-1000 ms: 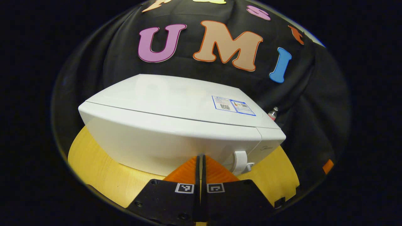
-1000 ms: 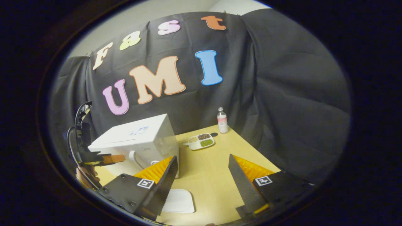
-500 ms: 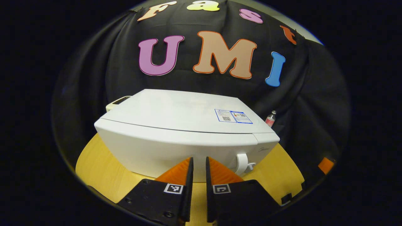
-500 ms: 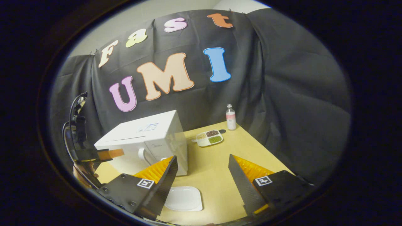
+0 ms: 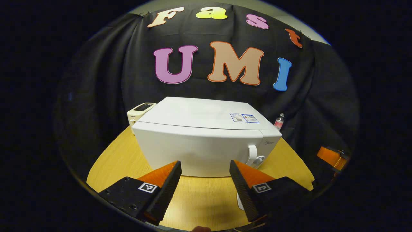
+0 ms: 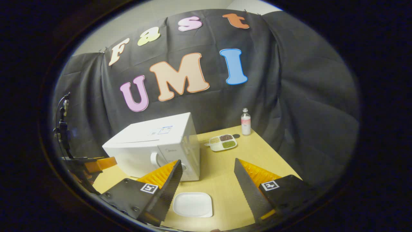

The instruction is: Open the microwave oven with the left hand, put the food in, and close the microwave oven.

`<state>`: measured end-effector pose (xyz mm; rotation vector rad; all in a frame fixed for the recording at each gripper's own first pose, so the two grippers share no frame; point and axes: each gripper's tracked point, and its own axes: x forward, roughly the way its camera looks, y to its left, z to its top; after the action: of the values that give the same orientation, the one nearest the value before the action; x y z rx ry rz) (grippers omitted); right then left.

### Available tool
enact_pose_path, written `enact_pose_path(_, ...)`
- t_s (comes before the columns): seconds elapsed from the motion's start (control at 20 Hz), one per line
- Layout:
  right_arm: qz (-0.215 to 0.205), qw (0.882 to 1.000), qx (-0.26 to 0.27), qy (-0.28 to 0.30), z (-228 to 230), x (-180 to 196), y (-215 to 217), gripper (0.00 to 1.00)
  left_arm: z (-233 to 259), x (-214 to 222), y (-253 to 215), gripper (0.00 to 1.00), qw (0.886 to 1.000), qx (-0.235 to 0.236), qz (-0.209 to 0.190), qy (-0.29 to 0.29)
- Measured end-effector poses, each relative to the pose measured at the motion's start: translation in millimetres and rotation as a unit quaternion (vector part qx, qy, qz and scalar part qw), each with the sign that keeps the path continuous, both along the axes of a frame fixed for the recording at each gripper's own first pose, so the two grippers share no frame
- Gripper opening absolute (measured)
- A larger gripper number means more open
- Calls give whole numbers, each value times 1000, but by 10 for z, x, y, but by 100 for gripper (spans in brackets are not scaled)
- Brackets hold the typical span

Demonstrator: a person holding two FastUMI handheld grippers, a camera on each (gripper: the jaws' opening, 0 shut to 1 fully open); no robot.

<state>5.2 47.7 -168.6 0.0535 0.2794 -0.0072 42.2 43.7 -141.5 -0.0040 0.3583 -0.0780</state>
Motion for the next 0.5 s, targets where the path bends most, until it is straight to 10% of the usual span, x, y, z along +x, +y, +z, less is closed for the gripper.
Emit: enact_pose_path(0.5, 39, 998, -11, -57, 756, 4, 456, 92, 648, -222, 554, 96, 994, -26, 76, -78)
